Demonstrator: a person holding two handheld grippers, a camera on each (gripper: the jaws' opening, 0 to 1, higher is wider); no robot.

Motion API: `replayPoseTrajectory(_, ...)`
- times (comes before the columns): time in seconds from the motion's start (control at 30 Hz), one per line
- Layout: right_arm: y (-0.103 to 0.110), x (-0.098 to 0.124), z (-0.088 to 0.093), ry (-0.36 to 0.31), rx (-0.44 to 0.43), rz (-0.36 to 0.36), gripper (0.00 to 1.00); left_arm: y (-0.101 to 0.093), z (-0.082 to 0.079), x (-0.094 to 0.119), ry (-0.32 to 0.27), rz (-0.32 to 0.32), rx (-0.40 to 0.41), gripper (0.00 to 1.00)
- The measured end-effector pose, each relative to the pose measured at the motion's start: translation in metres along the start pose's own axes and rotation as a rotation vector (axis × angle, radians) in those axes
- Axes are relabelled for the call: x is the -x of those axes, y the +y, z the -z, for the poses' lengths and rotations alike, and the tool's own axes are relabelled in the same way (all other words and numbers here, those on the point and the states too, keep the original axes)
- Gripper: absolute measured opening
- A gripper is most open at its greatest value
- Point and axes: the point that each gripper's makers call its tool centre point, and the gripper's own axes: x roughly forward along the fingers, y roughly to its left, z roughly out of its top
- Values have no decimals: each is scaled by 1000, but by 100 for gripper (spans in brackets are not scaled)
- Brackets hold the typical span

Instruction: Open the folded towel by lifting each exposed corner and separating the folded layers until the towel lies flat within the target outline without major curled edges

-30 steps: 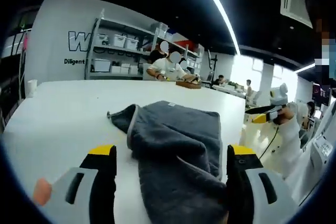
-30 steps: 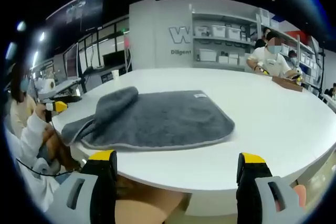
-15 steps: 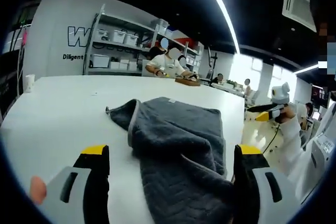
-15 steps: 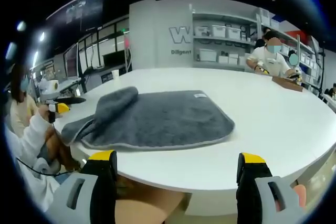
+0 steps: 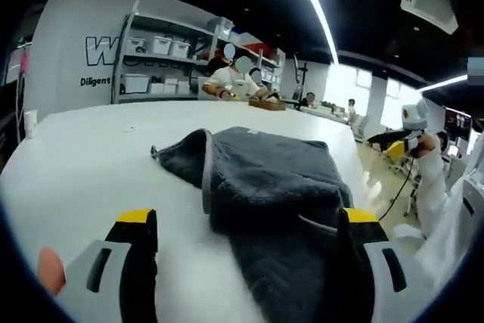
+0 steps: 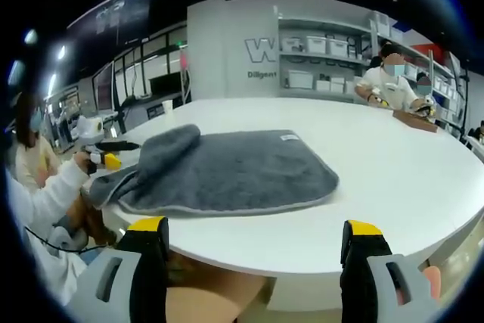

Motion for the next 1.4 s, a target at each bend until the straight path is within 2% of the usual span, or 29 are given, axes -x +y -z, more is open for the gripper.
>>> replayPoseTrajectory(0.07, -1, 0, 0, -2, -2, 3, 94, -3, 5, -6, 30, 53, -23, 97)
replayPoseTrajectory(0.17, -1, 0, 0, -1, -3, 3, 94, -8, 9, -14, 45, 115, -55, 95)
replayPoseTrajectory(0.3, 0, -2, 1, 7, -1, 0, 94, -8, 13, -24, 59, 157, -93, 88)
replayPoseTrajectory(0.4, 0, -3, 2, 9, 0, -1, 94, -7, 14, -29, 59, 179, -75, 84)
replayPoseTrajectory(0.47, 0, -3, 2, 10, 0, -1, 94, -5, 15, -33, 69, 172, -78, 80)
replayPoseTrajectory(0.5, 0, -3, 2, 10, -1, -1, 94, -5, 15, -33, 67, 171, -84, 77)
replayPoseTrajectory(0.63, -1, -3, 2, 10, -3, 1, 94, -6, 10, -32, 42, 188, -114, 46)
replayPoseTrajectory(0.67, -1, -3, 2, 11, -4, 2, 94, -7, 9, -31, 38, 186, -126, 41)
replayPoseTrajectory(0.77, -2, -2, 2, 8, -6, 2, 94, -10, 7, -28, 31, 180, -156, 31)
replayPoseTrajectory(0.87, -2, -2, 2, 7, -8, 2, 94, -12, 2, -26, 11, 172, -181, 26)
replayPoseTrajectory(1.03, -1, -2, 2, 7, -6, 0, 93, -22, -14, -23, -40, 193, -171, 15)
replayPoseTrajectory(1.17, 0, -1, 1, 2, -4, -2, 93, -30, -23, -23, -55, 218, -150, 9)
replayPoseTrajectory(1.4, 0, 0, 0, -2, -6, -1, 93, -39, -31, -22, -42, 259, -21, 5)
